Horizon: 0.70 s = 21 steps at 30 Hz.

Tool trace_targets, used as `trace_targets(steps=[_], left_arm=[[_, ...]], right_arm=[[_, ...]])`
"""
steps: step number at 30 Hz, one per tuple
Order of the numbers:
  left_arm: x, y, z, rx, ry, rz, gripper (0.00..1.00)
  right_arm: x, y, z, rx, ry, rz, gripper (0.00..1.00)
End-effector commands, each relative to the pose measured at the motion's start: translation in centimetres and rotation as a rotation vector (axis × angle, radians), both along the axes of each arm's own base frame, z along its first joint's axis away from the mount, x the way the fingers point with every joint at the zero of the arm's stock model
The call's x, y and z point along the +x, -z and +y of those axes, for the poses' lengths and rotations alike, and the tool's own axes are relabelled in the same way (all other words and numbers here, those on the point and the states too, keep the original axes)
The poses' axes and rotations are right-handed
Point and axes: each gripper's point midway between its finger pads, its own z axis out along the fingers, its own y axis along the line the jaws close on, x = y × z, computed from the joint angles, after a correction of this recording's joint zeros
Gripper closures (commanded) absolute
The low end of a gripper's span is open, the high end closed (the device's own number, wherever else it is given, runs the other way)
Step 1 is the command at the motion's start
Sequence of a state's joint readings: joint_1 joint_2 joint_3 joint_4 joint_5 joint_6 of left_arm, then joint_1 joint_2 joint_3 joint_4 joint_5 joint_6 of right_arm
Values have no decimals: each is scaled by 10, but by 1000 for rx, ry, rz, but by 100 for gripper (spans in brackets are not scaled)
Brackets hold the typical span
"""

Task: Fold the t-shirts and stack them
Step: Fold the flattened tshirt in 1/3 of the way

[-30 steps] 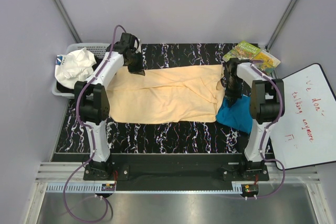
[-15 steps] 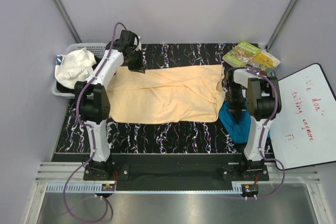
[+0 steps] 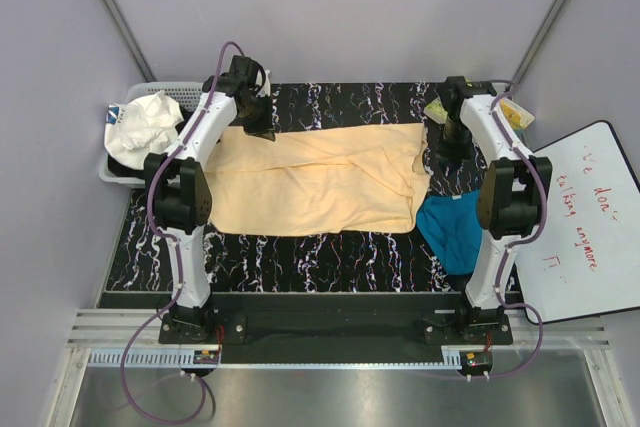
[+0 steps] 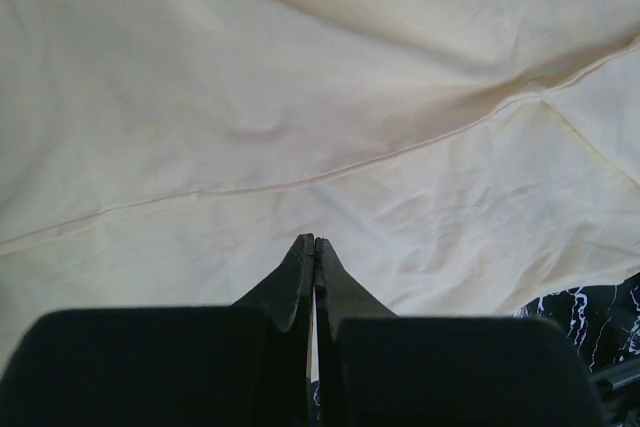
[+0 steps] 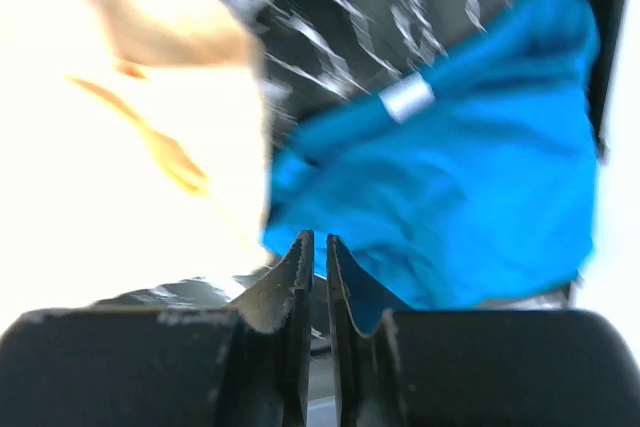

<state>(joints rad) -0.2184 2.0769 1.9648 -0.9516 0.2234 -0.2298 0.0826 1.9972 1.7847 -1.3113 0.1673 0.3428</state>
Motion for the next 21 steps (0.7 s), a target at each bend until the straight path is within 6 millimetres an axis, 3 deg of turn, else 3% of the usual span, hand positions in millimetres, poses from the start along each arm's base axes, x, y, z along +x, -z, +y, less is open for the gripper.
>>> trace_targets(steps=[1, 2, 4, 6, 7, 9, 10, 11, 12, 13, 16, 21], left_arm=[[4, -11, 7, 30, 14, -40, 100], [3, -9, 7, 32, 17, -35, 100], [1, -8, 8, 37, 19, -29, 100], [0, -6, 9, 46, 21, -26, 100], [0, -6, 10, 50, 21, -23, 100], [-2, -5, 12, 57, 20, -21, 100], [-3, -4, 13, 62, 17, -17, 100], [-3, -3, 14, 65, 18, -15, 100], [-4, -1, 14, 66, 16, -10, 100], [-4, 0, 14, 68, 16, -7, 100], [-5, 4, 13, 67, 16, 4, 97], [-3, 6, 12, 60, 8, 8, 83]], right_arm=[[50, -17, 30, 158, -56, -156, 84], [57, -3, 36, 185, -57, -128, 84], [74, -3, 48, 231, -85, -154, 83], [86, 10, 60, 279, -98, -141, 83], [97, 2, 65, 295, -115, -177, 82], [106, 9, 77, 321, -132, -176, 78], [115, 1, 82, 336, -148, -204, 75], [118, 10, 87, 347, -153, -186, 74], [126, 3, 94, 356, -169, -216, 71], [123, 12, 99, 369, -183, -176, 70], [125, 11, 115, 382, -227, -168, 69], [111, 27, 129, 409, -248, -105, 68]])
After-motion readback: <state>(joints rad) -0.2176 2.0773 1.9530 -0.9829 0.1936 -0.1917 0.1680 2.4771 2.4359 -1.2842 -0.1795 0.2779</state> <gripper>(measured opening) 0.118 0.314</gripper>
